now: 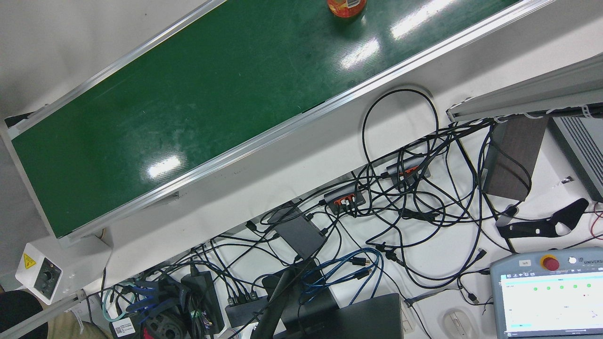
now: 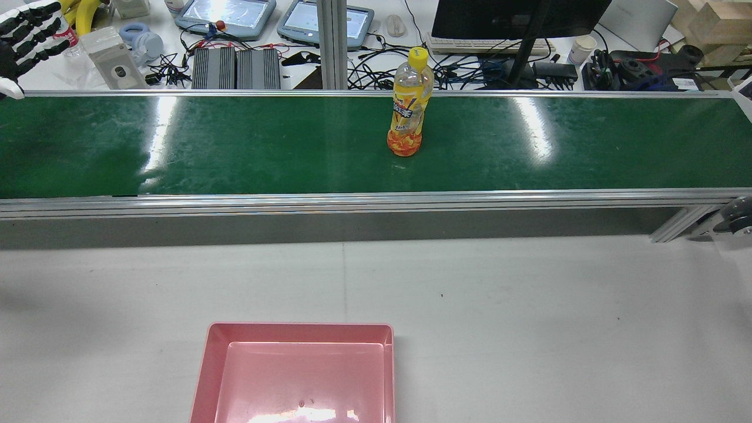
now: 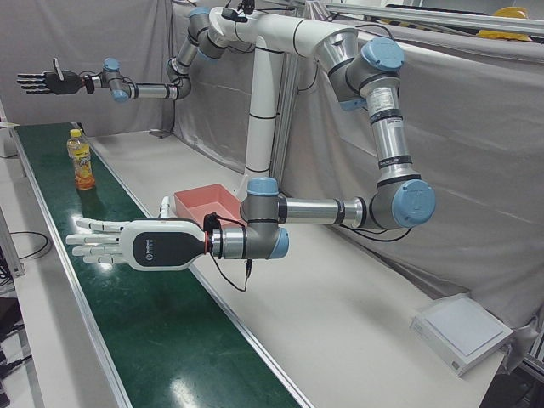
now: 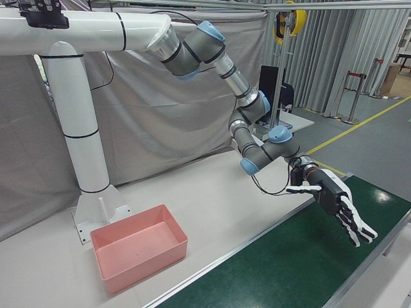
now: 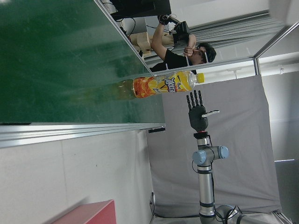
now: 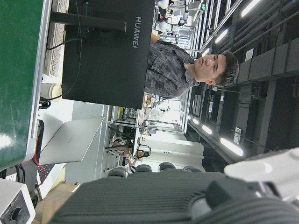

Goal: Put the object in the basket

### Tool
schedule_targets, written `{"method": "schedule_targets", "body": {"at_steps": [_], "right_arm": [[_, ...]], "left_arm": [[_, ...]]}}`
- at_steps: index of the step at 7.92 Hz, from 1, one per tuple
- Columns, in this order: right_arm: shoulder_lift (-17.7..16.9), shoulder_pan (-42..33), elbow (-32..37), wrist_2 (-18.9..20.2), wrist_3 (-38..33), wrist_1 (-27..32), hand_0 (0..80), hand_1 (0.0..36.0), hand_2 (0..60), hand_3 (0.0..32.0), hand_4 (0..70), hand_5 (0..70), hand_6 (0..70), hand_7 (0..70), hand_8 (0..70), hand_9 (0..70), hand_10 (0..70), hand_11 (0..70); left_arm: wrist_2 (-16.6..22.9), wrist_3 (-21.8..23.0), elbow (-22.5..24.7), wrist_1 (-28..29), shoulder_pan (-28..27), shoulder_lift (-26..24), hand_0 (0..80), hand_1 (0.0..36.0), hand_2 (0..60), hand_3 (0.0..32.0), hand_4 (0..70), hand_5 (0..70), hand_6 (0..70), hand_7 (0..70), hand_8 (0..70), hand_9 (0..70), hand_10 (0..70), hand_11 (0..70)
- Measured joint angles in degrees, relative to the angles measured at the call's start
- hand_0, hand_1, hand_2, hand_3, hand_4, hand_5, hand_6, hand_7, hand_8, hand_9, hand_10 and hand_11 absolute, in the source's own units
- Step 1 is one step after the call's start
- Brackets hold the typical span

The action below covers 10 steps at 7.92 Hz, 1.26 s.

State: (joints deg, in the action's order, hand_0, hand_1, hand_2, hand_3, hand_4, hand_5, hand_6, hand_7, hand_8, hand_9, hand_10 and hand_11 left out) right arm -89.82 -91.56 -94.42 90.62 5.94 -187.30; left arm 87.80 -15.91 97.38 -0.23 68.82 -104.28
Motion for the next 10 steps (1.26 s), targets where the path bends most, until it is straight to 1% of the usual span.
{"method": "schedule_targets", "body": {"at_steps": [3,9,10], "right_arm": [[0.0,0.0,-0.2,0.0,0.0,0.0,0.0,0.0,0.0,0.0,0.0,0.0,0.0,0.0,0.0,0.0,0.0,0.0],[0.0,0.1,0.0,0.0,0.0,0.0,0.0,0.0,0.0,0.0,0.0,0.0,0.0,0.0,0.0,0.0,0.0,0.0],[0.0,0.1,0.1,0.0,0.0,0.0,0.0,0.0,0.0,0.0,0.0,0.0,0.0,0.0,0.0,0.0,0.0,0.0]], "left_arm": [[0.0,0.0,0.0,0.0,-0.1,0.0,58.0,7.6,0.0,0.6,9.1,12.9,0.0,0.0,2.4,1.8,4.6,8.4],[0.1,0.0,0.2,-0.1,0.0,-0.2,57.7,7.7,0.0,0.2,8.8,13.6,0.0,0.0,2.6,1.9,5.3,9.3],[0.1,0.0,0.6,-0.2,0.0,-0.1,58.0,7.7,0.0,0.8,8.6,12.9,0.0,0.0,2.6,1.9,5.0,8.9]]}}
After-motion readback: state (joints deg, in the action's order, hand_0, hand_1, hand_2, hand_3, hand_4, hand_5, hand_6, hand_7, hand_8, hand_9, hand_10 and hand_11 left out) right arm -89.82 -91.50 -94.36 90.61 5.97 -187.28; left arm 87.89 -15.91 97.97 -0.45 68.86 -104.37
